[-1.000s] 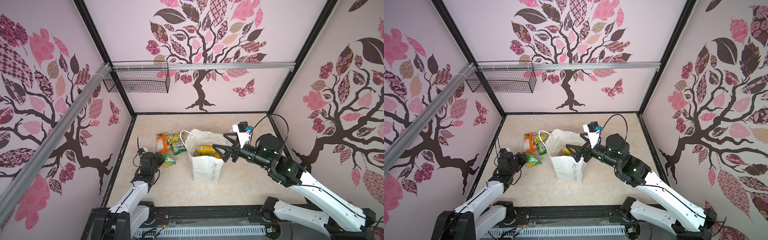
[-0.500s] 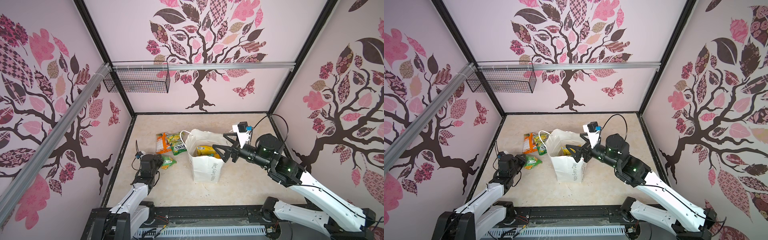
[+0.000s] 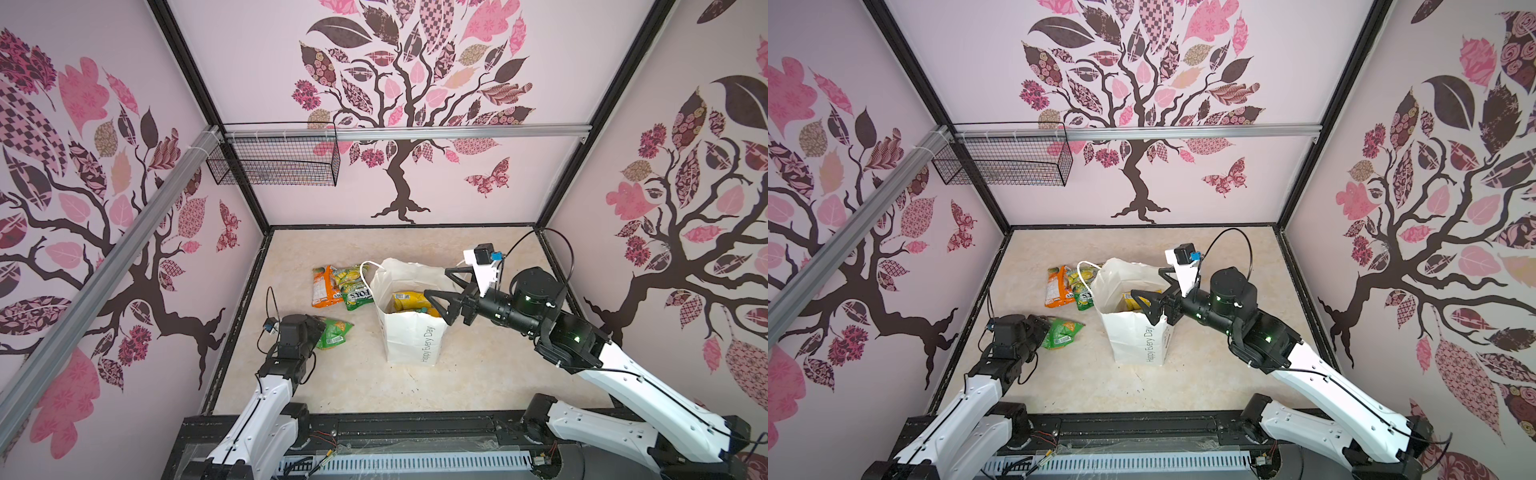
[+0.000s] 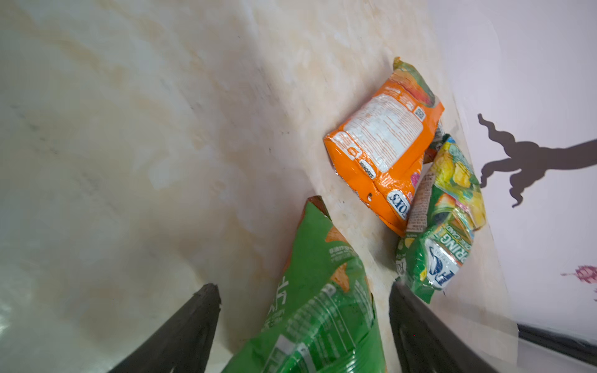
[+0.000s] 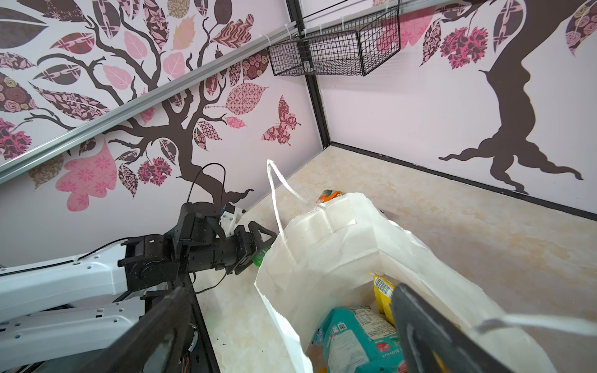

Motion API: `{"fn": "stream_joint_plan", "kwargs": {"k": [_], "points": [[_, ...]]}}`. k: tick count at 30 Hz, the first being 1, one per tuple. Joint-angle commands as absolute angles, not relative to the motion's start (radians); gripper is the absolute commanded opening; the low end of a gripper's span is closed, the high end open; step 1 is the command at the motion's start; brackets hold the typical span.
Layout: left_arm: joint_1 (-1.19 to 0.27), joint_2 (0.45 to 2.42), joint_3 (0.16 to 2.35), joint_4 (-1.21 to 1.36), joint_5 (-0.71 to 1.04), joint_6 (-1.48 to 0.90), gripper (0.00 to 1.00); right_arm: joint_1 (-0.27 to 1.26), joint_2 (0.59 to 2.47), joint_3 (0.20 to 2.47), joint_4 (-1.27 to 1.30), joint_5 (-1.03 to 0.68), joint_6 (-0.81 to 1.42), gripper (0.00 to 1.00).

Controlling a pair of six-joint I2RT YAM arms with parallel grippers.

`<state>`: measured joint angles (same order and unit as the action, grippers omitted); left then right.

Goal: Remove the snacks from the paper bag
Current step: 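Release the green chip bag on the table near the robot with the left gripper, then grip the bag rim with the left gripper while the right gripper lowers into the bag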

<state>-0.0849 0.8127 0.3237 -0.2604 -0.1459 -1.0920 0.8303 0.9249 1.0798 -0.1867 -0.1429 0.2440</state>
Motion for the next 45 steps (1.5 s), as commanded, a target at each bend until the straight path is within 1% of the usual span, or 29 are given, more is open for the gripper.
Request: {"fn": "stream_joint_plan", "kwargs": {"k": [1,10,12,14,16,18,22,25,27,31,34,36,39,44,45], "points": [[-0.081,0.791,0.426,-0.436,-0.219,-1.161,0.84,0.835,0.934,1.134,-0.195,-0.156,0.254,1.00],[-0.081,0.729,0.588,-0.590,-0.173,-1.259,0.82,0.835,0.949,1.179,-0.234,-0.174,0.298,1.00],[-0.081,0.707,0.636,-0.621,-0.168,-1.256,0.82,0.835,0.964,1.199,-0.257,-0.183,0.307,1.00],[-0.081,0.689,0.673,-0.592,-0.128,-1.218,0.81,0.834,0.980,1.225,-0.281,-0.187,0.318,1.00],[-0.081,0.691,0.723,-0.528,-0.056,-1.129,0.81,0.835,1.002,1.251,-0.306,-0.190,0.336,1.00],[-0.082,0.723,0.811,-0.480,0.060,-0.997,0.81,0.835,1.029,1.283,-0.335,-0.198,0.351,1.00],[-0.101,0.812,1.025,-0.505,0.245,-0.754,0.81,0.835,1.078,1.332,-0.376,-0.214,0.355,1.00],[-0.166,0.860,1.169,-0.561,0.313,-0.539,0.81,0.835,1.129,1.377,-0.418,-0.223,0.351,1.00],[-0.235,0.881,1.247,-0.599,0.334,-0.409,0.82,0.835,1.168,1.406,-0.446,-0.227,0.351,1.00],[-0.315,0.923,1.363,-0.675,0.417,-0.252,0.83,0.835,1.243,1.466,-0.511,-0.200,0.359,1.00],[-0.382,0.937,1.423,-0.736,0.434,-0.135,0.84,0.835,1.304,1.509,-0.568,-0.162,0.370,1.00],[-0.443,0.943,1.454,-0.784,0.401,-0.054,0.85,0.834,1.341,1.526,-0.596,-0.140,0.374,1.00],[-0.529,0.956,1.493,-0.849,0.350,0.036,0.90,0.835,1.383,1.535,-0.619,-0.109,0.373,1.00],[-0.649,0.968,1.512,-0.889,0.304,0.115,0.98,0.834,1.434,1.514,-0.635,-0.068,0.349,1.00],[-0.672,0.966,1.508,-0.888,0.292,0.125,0.98,0.833,1.441,1.506,-0.634,-0.068,0.341,0.99]]}}
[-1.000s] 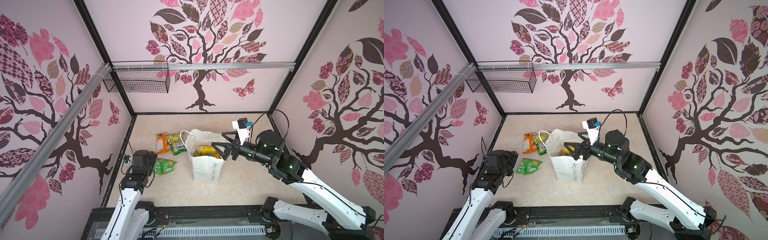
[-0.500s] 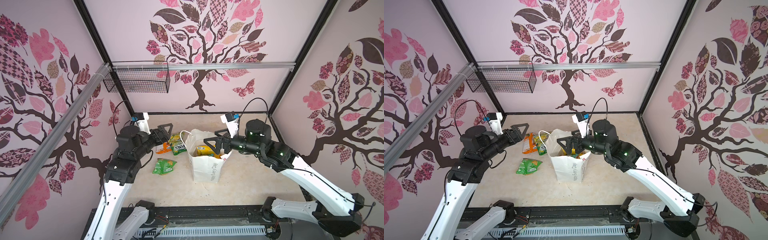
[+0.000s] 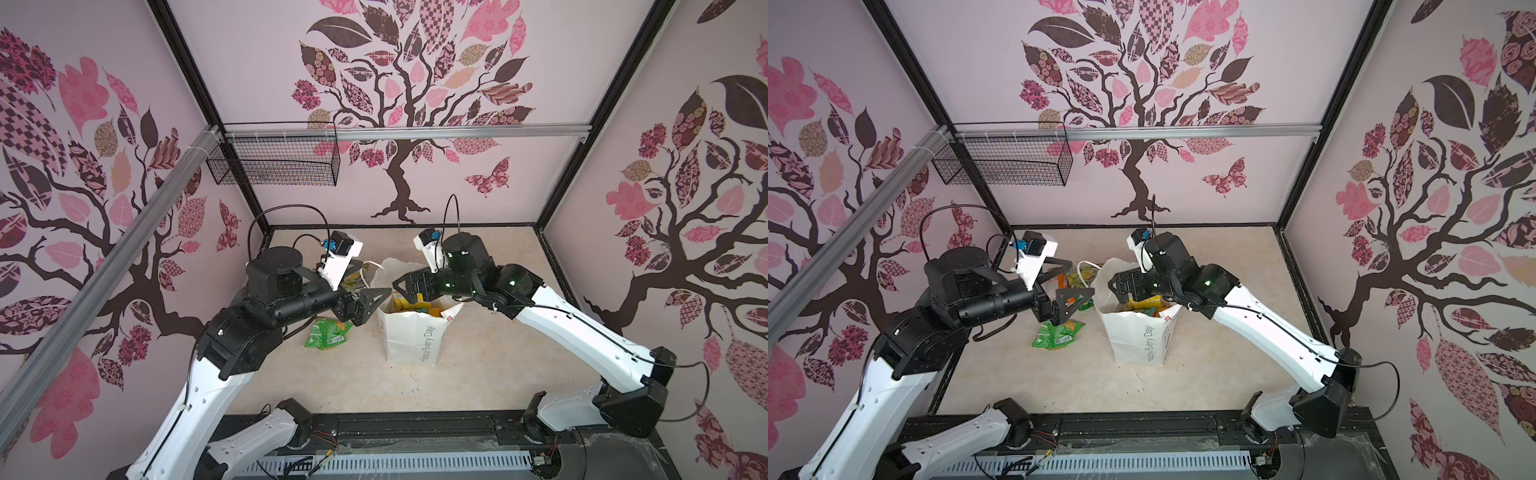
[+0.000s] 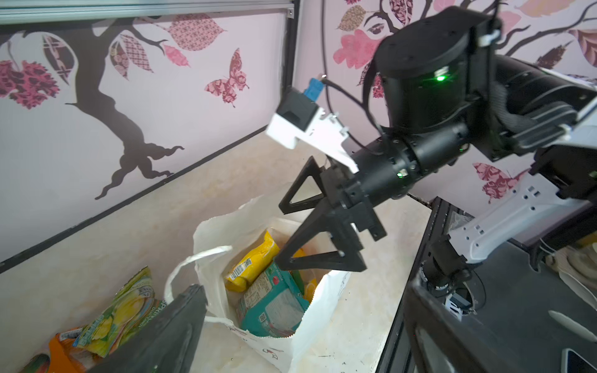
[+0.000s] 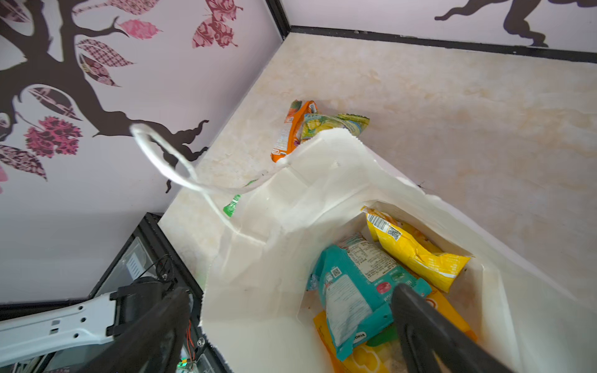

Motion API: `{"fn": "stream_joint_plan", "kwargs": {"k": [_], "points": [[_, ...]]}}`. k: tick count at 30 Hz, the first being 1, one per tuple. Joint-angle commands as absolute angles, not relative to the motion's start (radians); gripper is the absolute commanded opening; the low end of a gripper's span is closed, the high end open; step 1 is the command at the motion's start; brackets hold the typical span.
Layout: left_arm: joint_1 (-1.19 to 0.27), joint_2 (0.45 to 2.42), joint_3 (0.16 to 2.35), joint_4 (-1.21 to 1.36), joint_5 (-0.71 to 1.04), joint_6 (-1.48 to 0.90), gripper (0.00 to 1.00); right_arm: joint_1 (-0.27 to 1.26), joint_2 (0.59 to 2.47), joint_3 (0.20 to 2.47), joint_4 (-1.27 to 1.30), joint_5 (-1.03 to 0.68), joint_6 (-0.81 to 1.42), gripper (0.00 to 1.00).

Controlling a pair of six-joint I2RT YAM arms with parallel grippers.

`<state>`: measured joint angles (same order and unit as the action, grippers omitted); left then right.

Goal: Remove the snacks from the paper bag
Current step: 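Grip the bag rim with the left gripper while the right gripper lowers into the bag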

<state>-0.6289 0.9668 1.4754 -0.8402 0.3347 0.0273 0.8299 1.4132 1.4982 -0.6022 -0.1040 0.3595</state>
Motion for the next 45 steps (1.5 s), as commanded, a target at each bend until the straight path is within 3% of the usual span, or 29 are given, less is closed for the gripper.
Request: {"fn": "stream_joint_plan", "kwargs": {"k": [1,33,45], "points": [[-0.688,0.967,1.508,-0.888,0.281,0.134,0.98,0.834,1.448,1.499,-0.634,-0.066,0.337,0.99],[-0.753,1.011,1.471,-0.851,0.150,0.137,0.98,0.833,1.723,1.373,-0.652,-0.104,0.226,1.00],[-0.761,1.011,1.465,-0.839,0.147,0.135,0.98,0.834,1.848,1.314,-0.628,-0.008,0.238,1.00]]}}
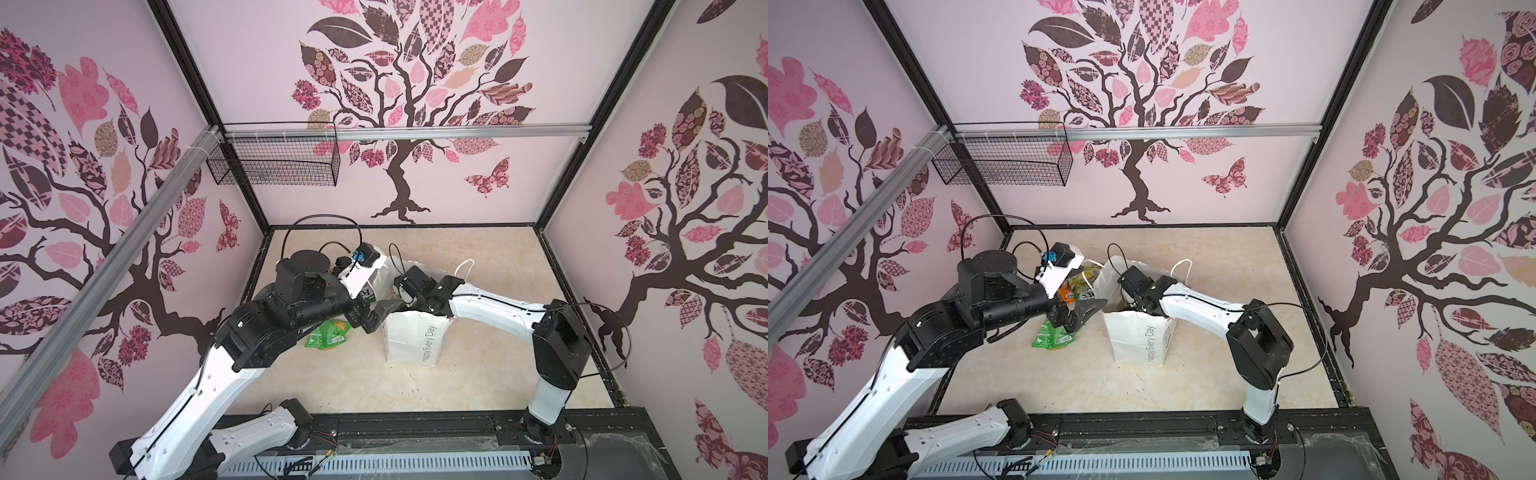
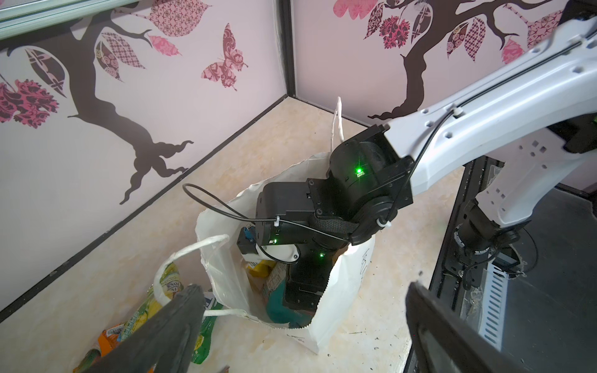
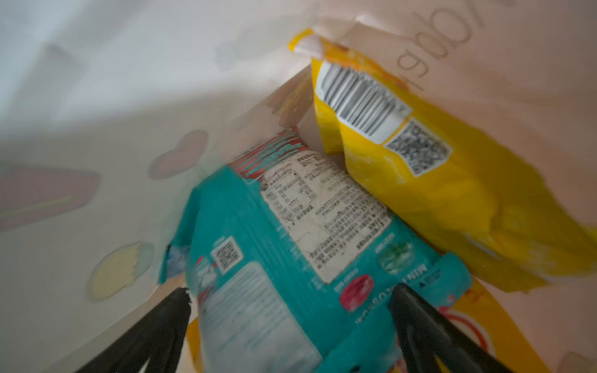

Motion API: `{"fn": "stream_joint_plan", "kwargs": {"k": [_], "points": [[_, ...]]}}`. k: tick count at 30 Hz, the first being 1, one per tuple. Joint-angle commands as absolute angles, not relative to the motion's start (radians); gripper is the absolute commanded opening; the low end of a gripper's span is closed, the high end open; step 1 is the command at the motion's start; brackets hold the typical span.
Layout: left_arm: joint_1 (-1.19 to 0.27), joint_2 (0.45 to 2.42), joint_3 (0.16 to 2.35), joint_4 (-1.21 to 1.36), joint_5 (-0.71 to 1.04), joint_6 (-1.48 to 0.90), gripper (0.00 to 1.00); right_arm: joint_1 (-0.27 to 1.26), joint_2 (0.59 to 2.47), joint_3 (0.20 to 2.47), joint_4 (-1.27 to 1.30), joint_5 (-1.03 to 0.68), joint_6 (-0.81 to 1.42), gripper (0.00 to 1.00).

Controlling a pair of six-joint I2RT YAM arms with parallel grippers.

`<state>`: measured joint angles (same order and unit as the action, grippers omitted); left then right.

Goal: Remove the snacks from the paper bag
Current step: 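Grip the bag rim with the left gripper while the right gripper lowers into the bag, then grasp the teal Mint Blossom packet and lift it out with the right gripper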

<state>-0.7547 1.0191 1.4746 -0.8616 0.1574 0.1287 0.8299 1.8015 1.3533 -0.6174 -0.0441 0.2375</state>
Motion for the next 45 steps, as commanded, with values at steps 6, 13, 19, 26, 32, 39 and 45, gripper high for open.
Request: {"fn": "stream_joint_plan", "kwargs": {"k": [6,13,19,26,32,39,45], "points": [[-0.764,1.014,1.463,-0.841,0.145,0.130,0.98,0.834,1.907,1.285,-0.597,-0.033,0.239,0.98],[-0.766,1.012,1.464,-0.840,0.138,0.129,0.98,0.832,1.905,1.291,-0.593,-0.060,0.235,0.81],[-0.769,1.014,1.462,-0.840,0.136,0.127,0.98,0.834,1.858,1.305,-0.598,-0.057,0.233,0.52],[-0.771,1.007,1.459,-0.838,0.124,0.125,0.99,0.832,1.787,1.315,-0.597,-0.055,0.243,0.23],[-0.772,1.006,1.459,-0.836,0.118,0.118,0.98,0.832,1.724,1.328,-0.600,-0.056,0.248,0.14],[-0.772,1.006,1.459,-0.827,0.114,0.114,0.99,0.834,1.657,1.333,-0.593,-0.054,0.253,0.11],[-0.772,1.005,1.459,-0.823,0.111,0.110,0.99,0.833,1.619,1.346,-0.595,-0.051,0.258,0.10]]}}
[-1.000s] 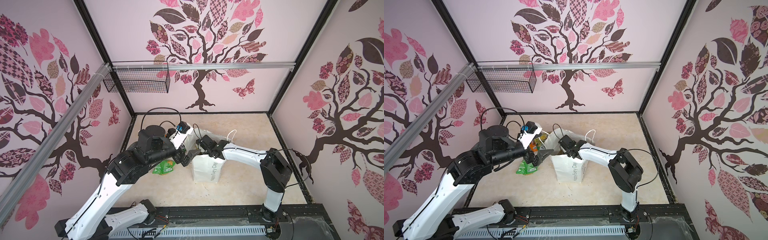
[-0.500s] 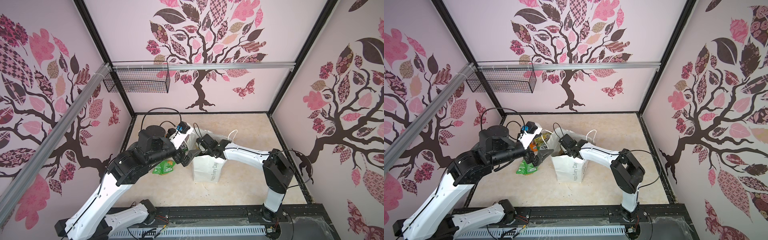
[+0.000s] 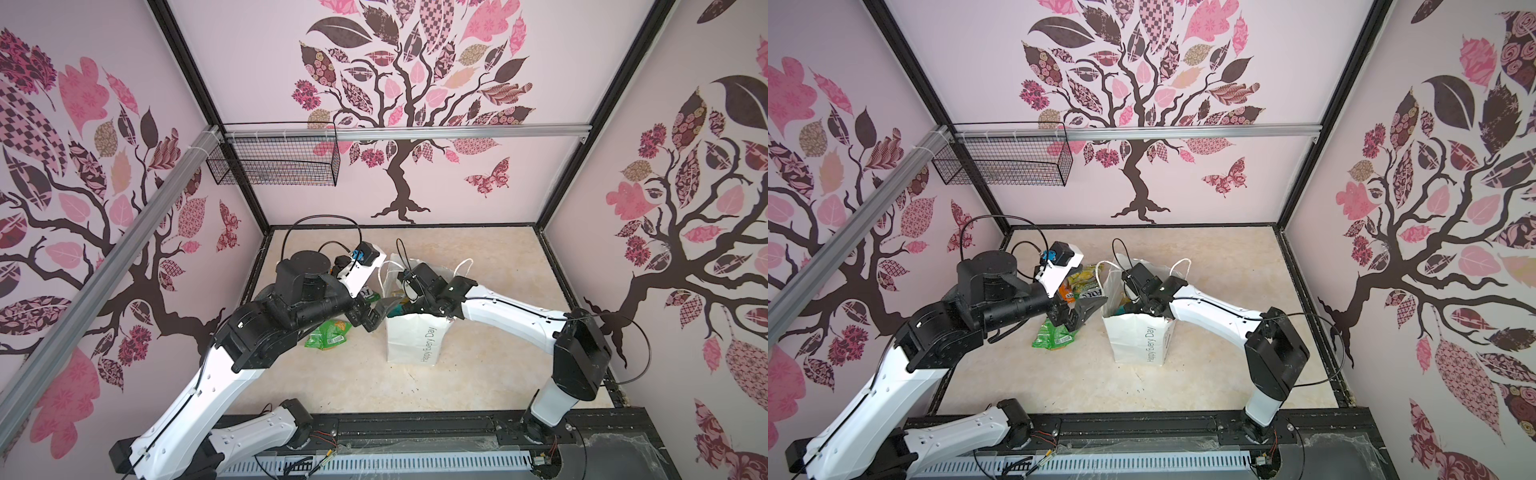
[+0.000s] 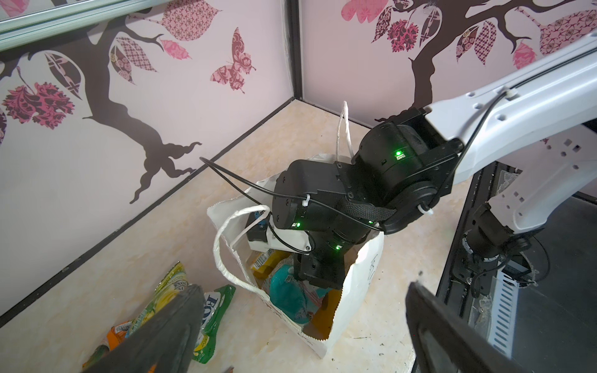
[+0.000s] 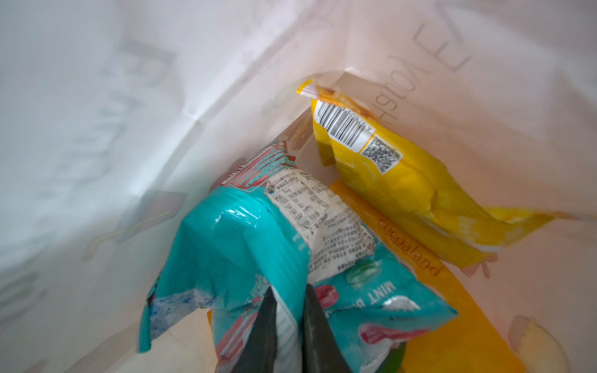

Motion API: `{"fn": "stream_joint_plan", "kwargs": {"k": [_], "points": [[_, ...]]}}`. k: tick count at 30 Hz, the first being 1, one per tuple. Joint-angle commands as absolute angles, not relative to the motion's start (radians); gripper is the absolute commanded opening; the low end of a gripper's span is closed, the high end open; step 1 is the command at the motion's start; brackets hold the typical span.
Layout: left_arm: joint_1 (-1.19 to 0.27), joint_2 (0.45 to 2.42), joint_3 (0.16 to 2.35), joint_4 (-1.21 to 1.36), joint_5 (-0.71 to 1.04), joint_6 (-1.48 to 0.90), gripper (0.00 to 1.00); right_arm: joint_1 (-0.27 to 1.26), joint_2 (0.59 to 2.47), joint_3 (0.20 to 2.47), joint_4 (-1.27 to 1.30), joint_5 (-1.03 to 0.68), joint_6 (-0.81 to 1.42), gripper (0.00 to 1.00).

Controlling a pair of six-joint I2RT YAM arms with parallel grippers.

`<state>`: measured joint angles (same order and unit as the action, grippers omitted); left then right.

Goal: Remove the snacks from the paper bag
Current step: 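Grasp the teal Mint Blossom packet and lift it out with the right gripper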

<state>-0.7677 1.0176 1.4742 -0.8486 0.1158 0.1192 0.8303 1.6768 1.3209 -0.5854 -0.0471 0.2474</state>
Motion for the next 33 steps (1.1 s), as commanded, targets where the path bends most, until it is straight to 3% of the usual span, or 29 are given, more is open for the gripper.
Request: {"fn": "stream_joint_plan", "kwargs": {"k": [1,33], "points": [[-0.772,1.006,1.459,-0.825,0.109,0.110,0.98,0.833,1.615,1.349,-0.598,-0.051,0.258,0.11],[-0.775,1.008,1.457,-0.815,0.114,0.107,0.99,0.832,1.479,1.418,-0.612,0.022,0.252,0.09]]}}
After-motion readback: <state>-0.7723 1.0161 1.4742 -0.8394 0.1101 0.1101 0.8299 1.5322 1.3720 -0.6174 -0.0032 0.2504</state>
